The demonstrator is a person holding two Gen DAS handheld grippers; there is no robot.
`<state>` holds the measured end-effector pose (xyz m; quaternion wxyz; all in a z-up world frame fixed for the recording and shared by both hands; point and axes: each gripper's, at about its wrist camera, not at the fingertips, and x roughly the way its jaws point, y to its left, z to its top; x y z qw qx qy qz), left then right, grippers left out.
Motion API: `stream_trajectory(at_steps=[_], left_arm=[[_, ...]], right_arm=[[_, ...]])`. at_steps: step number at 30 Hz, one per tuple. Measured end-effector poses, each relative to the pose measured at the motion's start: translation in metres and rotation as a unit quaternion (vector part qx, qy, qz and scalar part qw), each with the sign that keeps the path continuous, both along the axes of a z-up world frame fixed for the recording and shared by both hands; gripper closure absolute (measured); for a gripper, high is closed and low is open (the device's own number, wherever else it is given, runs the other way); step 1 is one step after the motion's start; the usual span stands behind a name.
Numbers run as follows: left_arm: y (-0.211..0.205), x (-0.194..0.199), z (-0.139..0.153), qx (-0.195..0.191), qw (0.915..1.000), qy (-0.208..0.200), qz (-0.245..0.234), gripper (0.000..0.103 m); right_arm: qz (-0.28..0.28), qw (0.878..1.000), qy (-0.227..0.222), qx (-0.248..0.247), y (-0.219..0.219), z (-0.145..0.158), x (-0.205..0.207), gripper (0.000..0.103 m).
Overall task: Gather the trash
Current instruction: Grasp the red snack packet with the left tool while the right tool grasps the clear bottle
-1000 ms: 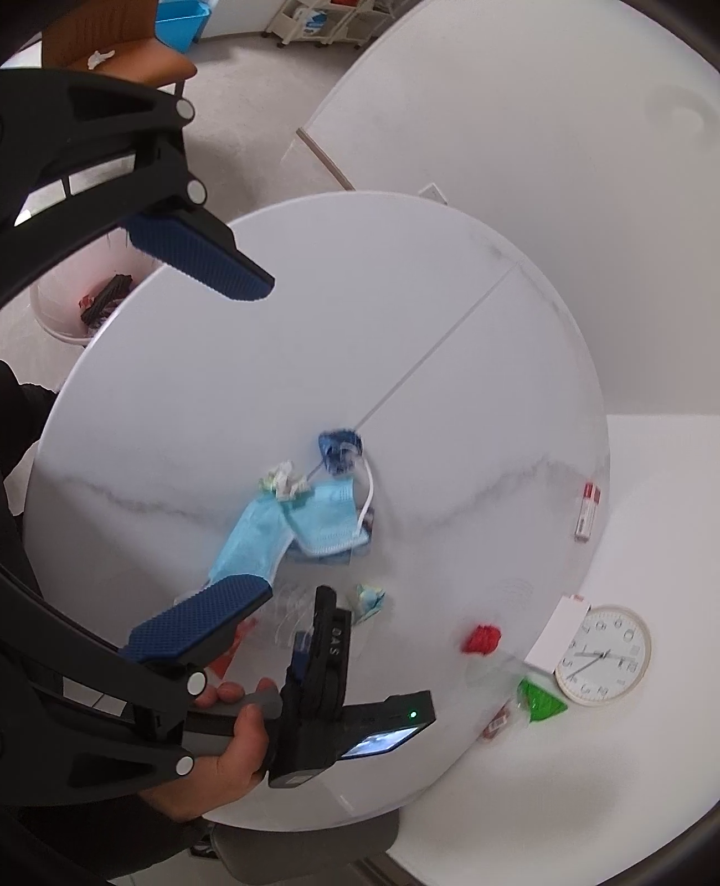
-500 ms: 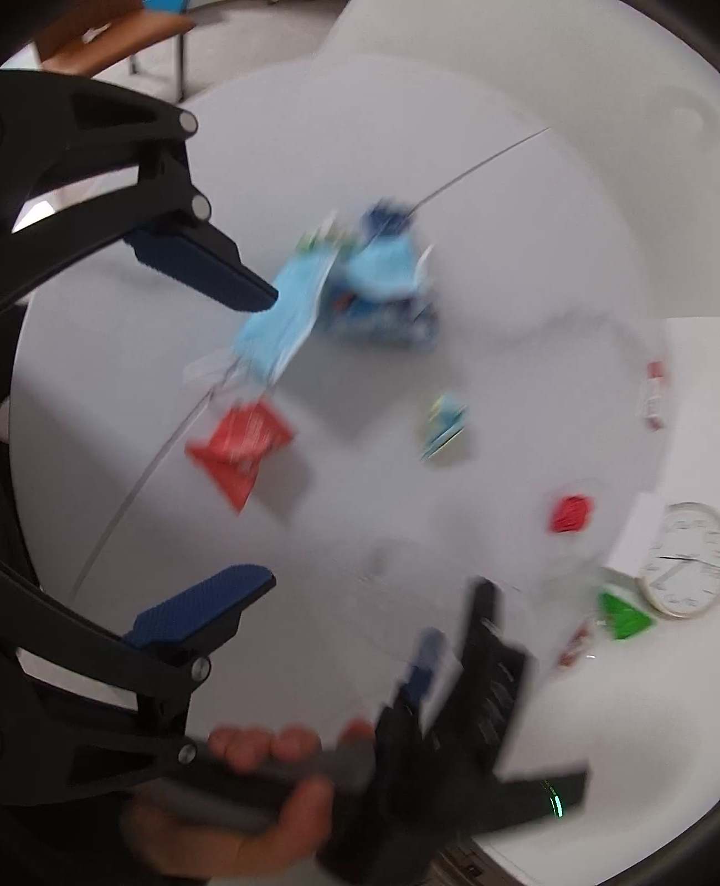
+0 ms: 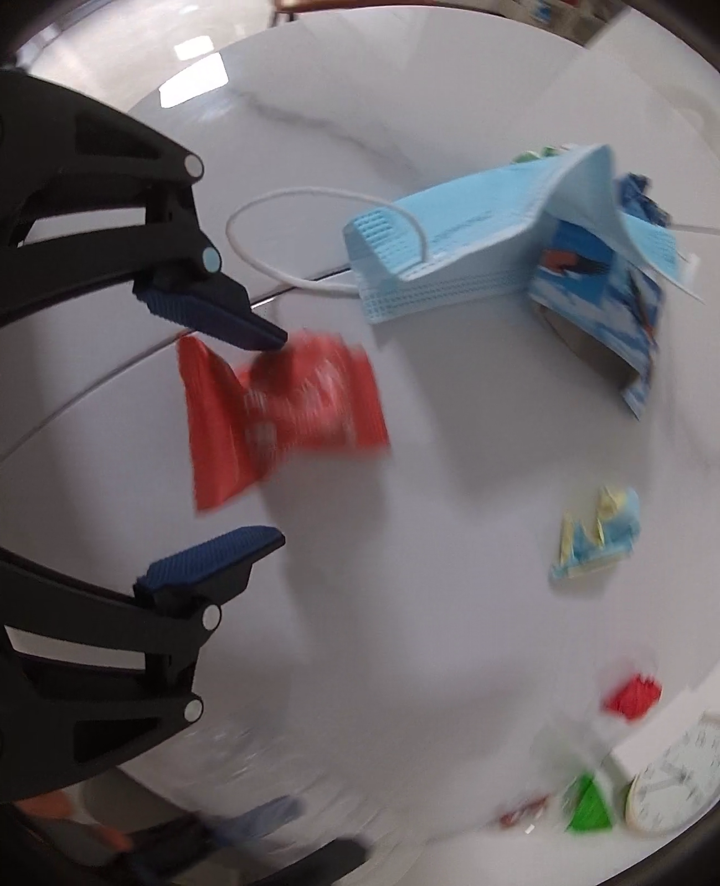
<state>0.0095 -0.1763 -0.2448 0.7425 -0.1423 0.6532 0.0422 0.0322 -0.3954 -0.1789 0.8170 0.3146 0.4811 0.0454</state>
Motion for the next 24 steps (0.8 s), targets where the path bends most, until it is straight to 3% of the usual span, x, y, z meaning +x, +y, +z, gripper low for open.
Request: stream_trajectory(at_steps=[5, 11, 14, 18, 21, 24], left_arm=[[-0.016, -0.001, 0.007, 0.02, 0.9996, -0.015, -0.014, 0.058], [-0.017, -0.01, 0.016, 0.004, 0.9986, -0.03, -0.042, 0.061], [-0.012, -0.013, 0.036, 0.001, 0.9957, -0.062, -0.069, 0.062], [0.023, -0.019, 0.089, -0.004, 0.9872, -0.13, -0.093, 0.062], [0.074, -0.029, 0.129, 0.0, 0.9839, -0.163, -0.074, 0.062], [0.142, -0.045, 0.151, 0.031, 0.9823, -0.18, -0.042, 0.062]], right_arm=[[-0.005, 1.0, -0.003, -0.002, -0.008, 0.004, -0.006, 0.034], [-0.003, 1.0, -0.009, -0.012, -0.011, 0.011, -0.007, 0.034], [0.014, 0.999, -0.015, -0.027, -0.003, 0.02, -0.008, 0.034], [0.058, 0.996, -0.034, -0.061, 0.025, 0.043, -0.009, 0.034], [0.119, 0.988, -0.055, -0.082, 0.066, 0.066, -0.008, 0.034], [0.194, 0.975, -0.08, -0.077, 0.121, 0.087, -0.008, 0.034]])
